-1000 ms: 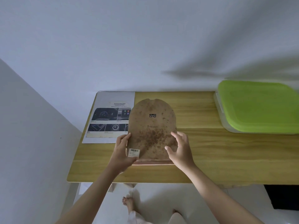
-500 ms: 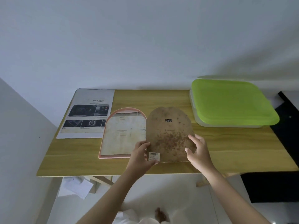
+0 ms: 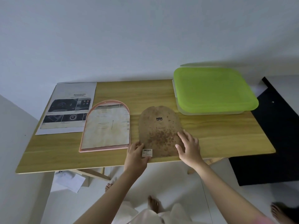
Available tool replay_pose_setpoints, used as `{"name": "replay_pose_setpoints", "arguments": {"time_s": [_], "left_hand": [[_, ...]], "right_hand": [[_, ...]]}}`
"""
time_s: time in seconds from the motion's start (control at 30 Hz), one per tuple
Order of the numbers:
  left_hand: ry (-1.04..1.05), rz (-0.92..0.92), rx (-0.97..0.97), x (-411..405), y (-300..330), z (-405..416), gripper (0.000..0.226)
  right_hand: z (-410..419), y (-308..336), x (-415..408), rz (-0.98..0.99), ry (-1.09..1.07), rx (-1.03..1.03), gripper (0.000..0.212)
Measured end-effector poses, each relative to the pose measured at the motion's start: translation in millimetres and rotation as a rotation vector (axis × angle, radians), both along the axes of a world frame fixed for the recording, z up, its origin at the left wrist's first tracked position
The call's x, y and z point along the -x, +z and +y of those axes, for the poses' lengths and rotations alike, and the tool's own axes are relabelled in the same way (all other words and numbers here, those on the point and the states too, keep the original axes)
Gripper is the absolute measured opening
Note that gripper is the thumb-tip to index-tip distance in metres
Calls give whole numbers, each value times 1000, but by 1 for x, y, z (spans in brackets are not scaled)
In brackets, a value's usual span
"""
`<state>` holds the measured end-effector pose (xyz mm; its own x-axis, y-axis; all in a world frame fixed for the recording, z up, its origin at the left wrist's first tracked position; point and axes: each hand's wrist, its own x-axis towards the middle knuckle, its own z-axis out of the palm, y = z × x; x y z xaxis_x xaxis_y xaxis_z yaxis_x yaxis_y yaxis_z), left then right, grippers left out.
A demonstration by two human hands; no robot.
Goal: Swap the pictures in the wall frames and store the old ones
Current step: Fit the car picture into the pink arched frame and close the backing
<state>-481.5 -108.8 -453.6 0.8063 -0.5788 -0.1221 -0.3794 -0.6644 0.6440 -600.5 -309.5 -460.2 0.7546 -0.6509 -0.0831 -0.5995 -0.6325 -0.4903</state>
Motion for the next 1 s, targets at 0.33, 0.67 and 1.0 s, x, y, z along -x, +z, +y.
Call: {"name": "replay_pose_setpoints", "arguments": {"time_s": [0.33,0.67,1.0], "left_hand": [[0,-22,141,-8,21,10,40],[238,-90,80,-106,46,81,40],[-9,0,-162,-177,29,128,84]], "right_hand": [[12,10,-31,-258,-59,-1,38],[70,42,-161,-311,298,-84,39],[78,38,-247,123,485,-11,68]]}}
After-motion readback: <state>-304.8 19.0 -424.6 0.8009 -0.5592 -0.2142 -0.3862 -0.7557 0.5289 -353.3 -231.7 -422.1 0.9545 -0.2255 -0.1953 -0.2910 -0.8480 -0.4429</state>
